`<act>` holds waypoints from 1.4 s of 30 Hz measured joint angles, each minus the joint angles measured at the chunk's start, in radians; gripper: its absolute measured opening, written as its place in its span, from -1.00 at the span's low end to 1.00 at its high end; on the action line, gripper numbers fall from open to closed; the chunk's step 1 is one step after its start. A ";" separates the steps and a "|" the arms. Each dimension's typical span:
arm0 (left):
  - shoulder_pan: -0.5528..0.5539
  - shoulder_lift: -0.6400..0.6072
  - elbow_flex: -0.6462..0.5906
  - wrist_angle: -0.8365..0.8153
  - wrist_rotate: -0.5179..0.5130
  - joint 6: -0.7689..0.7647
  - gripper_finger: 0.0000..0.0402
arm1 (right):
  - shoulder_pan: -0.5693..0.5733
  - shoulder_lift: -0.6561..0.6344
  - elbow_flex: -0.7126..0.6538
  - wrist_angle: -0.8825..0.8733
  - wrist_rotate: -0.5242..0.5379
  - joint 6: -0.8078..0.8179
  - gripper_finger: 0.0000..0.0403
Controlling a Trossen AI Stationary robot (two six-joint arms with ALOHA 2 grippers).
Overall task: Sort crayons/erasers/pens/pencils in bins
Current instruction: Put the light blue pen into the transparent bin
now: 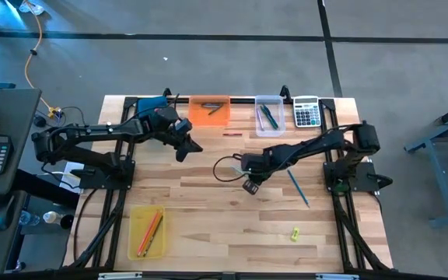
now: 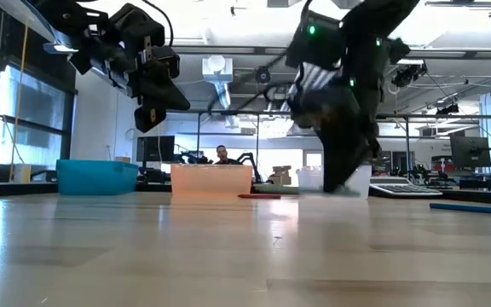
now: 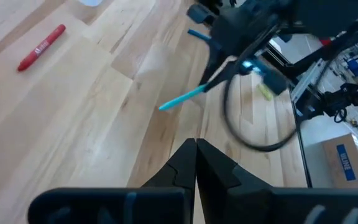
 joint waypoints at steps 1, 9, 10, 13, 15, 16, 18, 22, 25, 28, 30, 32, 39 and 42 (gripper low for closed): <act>0.005 -0.001 0.000 0.000 0.000 0.000 -1.00 | -0.008 -0.017 0.000 0.001 -0.008 0.002 -0.93; 0.050 -0.016 0.000 0.062 -0.003 -0.021 -1.00 | -0.158 -0.269 -0.001 -0.049 0.026 0.083 -0.95; 0.053 -0.016 0.000 0.071 -0.003 -0.022 -1.00 | -0.194 -0.306 -0.001 -0.061 0.043 0.102 -0.95; 0.060 -0.015 0.000 0.096 -0.005 -0.022 -1.00 | -0.308 -0.395 0.000 -0.107 0.106 0.116 -0.95; 0.060 -0.015 0.000 0.108 -0.011 -0.022 -1.00 | -0.387 -0.429 0.000 -0.133 0.130 0.105 -0.95; 0.060 -0.015 0.000 0.115 -0.018 -0.022 -1.00 | -0.430 -0.435 0.000 -0.147 0.130 0.097 -0.95; 0.058 -0.015 0.000 0.136 -0.041 -0.022 -1.00 | -0.505 -0.428 0.000 -0.166 0.126 0.075 -0.95; 0.056 -0.015 0.000 0.163 -0.060 -0.023 -1.00 | -0.626 -0.355 0.000 -0.159 0.117 0.010 -0.95; 0.056 -0.015 0.000 0.173 -0.089 -0.036 -1.00 | -0.699 -0.284 0.000 -0.139 0.081 -0.037 -0.95; 0.056 -0.015 0.000 0.175 -0.106 -0.039 -1.00 | -0.746 -0.213 0.000 -0.113 0.032 -0.059 -0.95; 0.056 -0.015 0.000 0.175 -0.109 -0.039 -1.00 | -0.760 -0.176 0.000 -0.091 0.012 -0.073 -0.95; 0.056 -0.015 0.000 0.175 -0.109 -0.040 -1.00 | -0.765 -0.148 0.000 -0.074 -0.002 -0.084 -0.95; 0.055 -0.015 0.000 0.179 -0.144 -0.057 -1.00 | -0.766 -0.093 0.000 -0.053 -0.015 -0.107 -0.95; 0.055 -0.015 0.000 0.180 -0.157 -0.057 -1.00 | -0.766 -0.076 0.000 -0.047 -0.014 -0.120 -0.95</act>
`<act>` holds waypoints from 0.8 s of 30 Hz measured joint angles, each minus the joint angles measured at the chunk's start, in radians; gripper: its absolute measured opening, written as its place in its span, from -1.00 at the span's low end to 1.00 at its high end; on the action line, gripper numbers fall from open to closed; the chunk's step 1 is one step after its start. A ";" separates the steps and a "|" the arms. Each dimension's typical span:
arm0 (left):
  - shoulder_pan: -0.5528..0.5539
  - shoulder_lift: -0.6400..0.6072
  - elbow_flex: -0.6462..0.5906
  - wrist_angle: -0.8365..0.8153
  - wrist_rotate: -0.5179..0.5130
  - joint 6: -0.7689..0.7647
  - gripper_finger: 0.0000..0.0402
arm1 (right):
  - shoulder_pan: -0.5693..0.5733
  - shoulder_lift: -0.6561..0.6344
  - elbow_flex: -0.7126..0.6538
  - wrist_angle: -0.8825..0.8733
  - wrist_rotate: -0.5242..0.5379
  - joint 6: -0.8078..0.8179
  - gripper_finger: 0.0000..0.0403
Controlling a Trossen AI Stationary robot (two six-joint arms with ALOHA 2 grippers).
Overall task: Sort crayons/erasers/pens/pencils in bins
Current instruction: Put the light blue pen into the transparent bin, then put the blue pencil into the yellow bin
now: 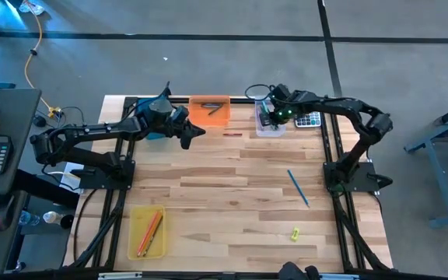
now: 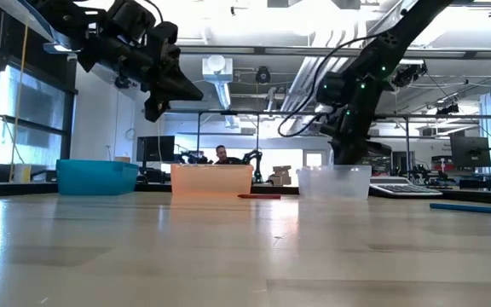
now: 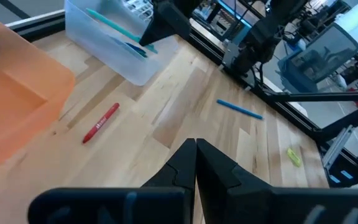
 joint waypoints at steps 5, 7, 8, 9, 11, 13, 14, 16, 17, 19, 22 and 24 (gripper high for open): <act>0.000 0.000 0.000 0.000 -0.005 0.000 -1.00 | 0.000 0.019 0.000 0.009 0.000 -0.015 -0.93; 0.000 0.000 0.000 0.000 -0.005 0.000 -1.00 | 0.000 0.023 0.000 0.011 0.000 -0.013 -0.88; 0.000 0.000 0.000 0.000 -0.005 0.000 -1.00 | 0.000 0.025 0.000 0.011 0.000 -0.010 -0.84; 0.000 0.000 0.000 0.000 -0.005 0.000 -1.00 | 0.000 0.025 0.000 0.010 0.000 -0.007 -0.79; 0.000 0.000 0.000 0.000 -0.005 0.000 -1.00 | 0.000 0.025 0.000 0.013 0.001 -0.006 -0.69; 0.000 0.000 0.000 -0.002 -0.005 0.000 -1.00 | 0.000 0.020 0.000 0.009 0.005 -0.007 -0.59; 0.000 0.000 0.000 -0.003 -0.005 0.001 -1.00 | 0.000 0.015 0.000 0.010 0.009 -0.011 -0.55; 0.000 0.000 0.000 -0.006 -0.005 0.014 -1.00 | -0.001 -0.001 0.004 0.004 0.010 -0.014 -0.47; 0.000 0.000 0.000 -0.007 -0.005 0.022 -1.00 | -0.002 -0.010 0.014 -0.008 0.012 -0.020 -0.45; 0.000 0.000 0.000 -0.007 -0.006 0.028 -1.00 | 0.000 -0.044 0.041 -0.024 0.013 -0.064 -0.45; -0.011 0.000 0.000 -0.007 -0.013 0.043 -1.00 | 0.022 -0.128 0.084 -0.031 0.018 -0.159 -0.57; -0.030 0.000 0.000 -0.007 -0.027 0.057 -1.00 | 0.044 -0.192 0.102 -0.037 0.015 -0.218 -0.72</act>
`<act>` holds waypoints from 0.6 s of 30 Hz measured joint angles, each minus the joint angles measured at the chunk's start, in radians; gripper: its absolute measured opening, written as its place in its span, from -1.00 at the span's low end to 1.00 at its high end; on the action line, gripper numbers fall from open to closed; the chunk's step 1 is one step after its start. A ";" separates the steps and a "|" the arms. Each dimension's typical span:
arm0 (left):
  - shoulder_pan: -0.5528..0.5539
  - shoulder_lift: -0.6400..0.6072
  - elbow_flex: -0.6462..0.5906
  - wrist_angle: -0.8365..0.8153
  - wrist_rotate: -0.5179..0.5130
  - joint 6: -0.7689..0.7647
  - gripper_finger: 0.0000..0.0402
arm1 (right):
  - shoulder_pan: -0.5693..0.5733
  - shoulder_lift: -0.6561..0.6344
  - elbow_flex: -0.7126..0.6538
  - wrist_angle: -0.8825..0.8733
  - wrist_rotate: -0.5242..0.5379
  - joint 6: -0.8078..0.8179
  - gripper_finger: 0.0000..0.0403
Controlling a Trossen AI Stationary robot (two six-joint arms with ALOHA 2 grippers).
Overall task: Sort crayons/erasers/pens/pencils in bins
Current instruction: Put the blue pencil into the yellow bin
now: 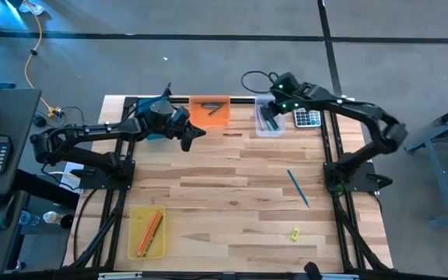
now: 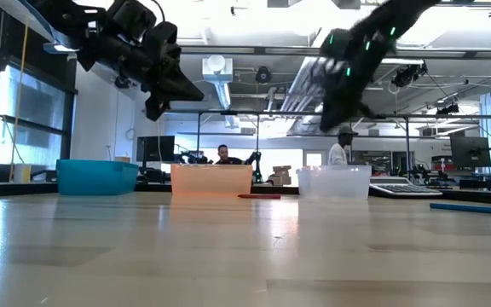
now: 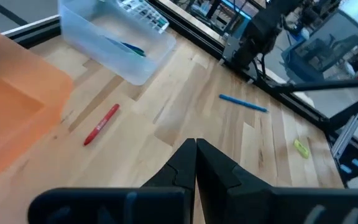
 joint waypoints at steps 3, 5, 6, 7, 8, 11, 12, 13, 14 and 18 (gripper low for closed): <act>-0.043 0.000 0.000 0.000 -0.039 0.006 -1.00 | 0.035 -0.106 0.009 -0.002 -0.023 -0.074 -0.95; -0.080 0.000 0.000 0.001 -0.069 0.009 -1.00 | 0.069 -0.176 0.010 -0.026 -0.027 -0.122 -0.95; -0.103 0.000 0.000 0.003 -0.087 0.012 -1.00 | 0.089 -0.208 0.010 -0.045 -0.030 -0.139 -0.93; -0.126 0.000 0.000 0.006 -0.109 0.014 -1.00 | 0.110 -0.238 0.010 -0.068 -0.030 -0.150 -0.92; -0.148 0.000 0.000 0.011 -0.128 0.015 -1.00 | 0.133 -0.264 0.009 -0.092 -0.024 -0.148 -0.92; -0.204 0.000 0.000 0.029 -0.177 0.026 -1.00 | 0.213 -0.344 -0.039 -0.103 0.030 -0.082 -0.98; -0.219 0.000 0.000 0.032 -0.193 0.033 -1.00 | 0.245 -0.369 -0.066 -0.098 0.049 -0.050 -0.99; -0.233 0.000 0.000 0.032 -0.210 0.040 -1.00 | 0.278 -0.391 -0.097 -0.091 0.072 -0.015 -0.98; -0.244 0.000 0.000 0.031 -0.219 0.040 -1.00 | 0.313 -0.413 -0.133 -0.083 0.091 0.028 -0.98; -0.259 0.000 0.000 0.032 -0.219 0.041 -1.00 | 0.476 -0.489 -0.295 -0.044 0.178 0.231 -1.00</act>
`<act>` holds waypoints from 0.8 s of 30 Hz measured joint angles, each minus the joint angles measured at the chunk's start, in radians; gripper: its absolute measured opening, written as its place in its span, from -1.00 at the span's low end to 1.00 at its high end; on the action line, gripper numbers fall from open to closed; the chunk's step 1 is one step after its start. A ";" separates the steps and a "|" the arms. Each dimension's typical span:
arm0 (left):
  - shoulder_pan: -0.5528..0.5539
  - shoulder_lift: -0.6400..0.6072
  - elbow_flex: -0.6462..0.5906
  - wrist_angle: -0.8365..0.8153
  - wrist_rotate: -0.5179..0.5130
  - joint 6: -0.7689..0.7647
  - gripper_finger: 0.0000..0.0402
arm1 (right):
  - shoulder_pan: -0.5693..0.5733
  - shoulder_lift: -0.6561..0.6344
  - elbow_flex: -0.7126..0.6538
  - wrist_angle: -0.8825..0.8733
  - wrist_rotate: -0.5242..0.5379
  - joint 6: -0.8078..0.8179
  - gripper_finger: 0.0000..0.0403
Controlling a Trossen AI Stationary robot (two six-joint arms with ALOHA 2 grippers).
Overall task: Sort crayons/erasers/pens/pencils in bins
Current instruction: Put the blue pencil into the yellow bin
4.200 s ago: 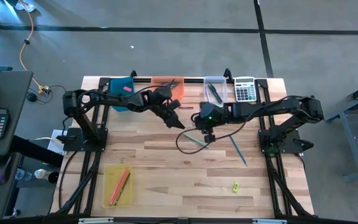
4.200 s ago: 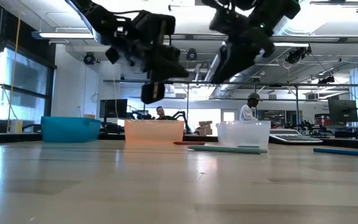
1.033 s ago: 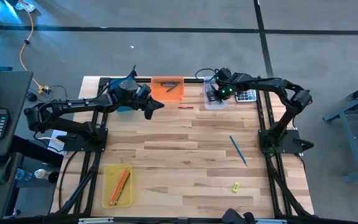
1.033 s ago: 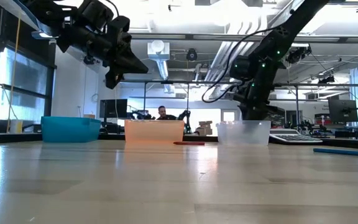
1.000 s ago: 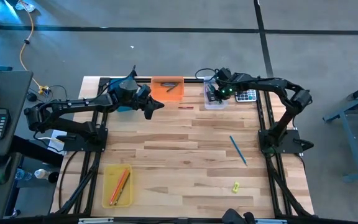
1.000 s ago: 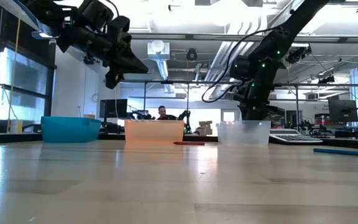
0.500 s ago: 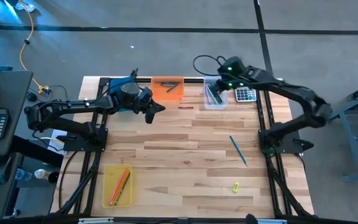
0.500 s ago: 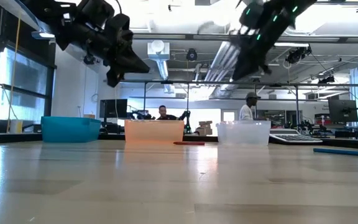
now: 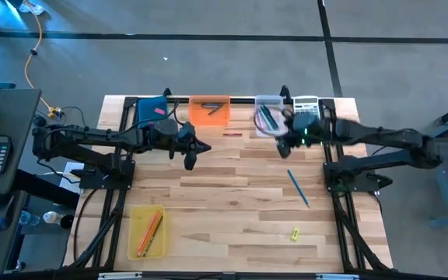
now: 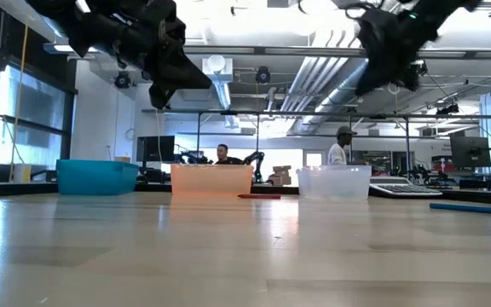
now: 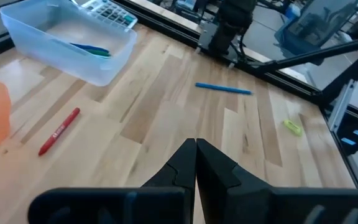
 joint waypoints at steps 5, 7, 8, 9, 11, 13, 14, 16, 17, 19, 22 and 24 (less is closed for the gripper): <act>-0.002 0.000 0.000 0.000 0.005 0.000 -1.00 | 0.237 -0.048 -0.129 -0.018 0.112 0.300 -1.00; -0.002 0.000 0.000 0.000 0.005 0.000 -1.00 | 0.329 -0.047 -0.138 -0.091 0.138 0.422 -1.00; -0.002 0.000 0.000 -0.001 0.006 -0.001 -1.00 | 0.374 -0.044 -0.137 -0.130 0.147 0.484 -1.00; -0.002 0.000 0.000 -0.001 0.008 -0.005 -1.00 | 0.413 -0.039 -0.135 -0.176 0.148 0.542 -1.00; -0.006 0.001 0.000 -0.001 0.008 -0.012 -1.00 | 0.471 -0.027 -0.134 -0.271 0.140 0.663 -1.00; -0.011 0.002 0.000 -0.002 0.008 -0.013 -1.00 | 0.506 -0.009 -0.136 -0.355 0.117 0.777 -0.99; -0.014 0.002 0.000 -0.002 0.008 -0.014 -1.00 | 0.513 0.002 -0.146 -0.380 0.096 0.819 -0.97; -0.019 0.002 0.000 -0.002 0.008 -0.017 -1.00 | 0.519 0.027 -0.179 -0.384 0.050 0.859 -0.89; -0.022 0.002 0.000 -0.002 0.009 -0.018 -1.00 | 0.519 0.038 -0.201 -0.357 0.027 0.864 -0.84; -0.028 0.002 0.000 -0.002 0.009 -0.019 -1.00 | 0.513 0.057 -0.249 -0.268 -0.022 0.865 -0.71; -0.039 0.002 0.000 -0.002 0.009 -0.032 -1.00 | 0.503 0.084 -0.315 -0.156 -0.073 0.875 -0.51; -0.047 0.002 0.000 -0.002 0.008 -0.044 -1.00 | 0.501 0.103 -0.335 -0.124 -0.082 0.892 -0.41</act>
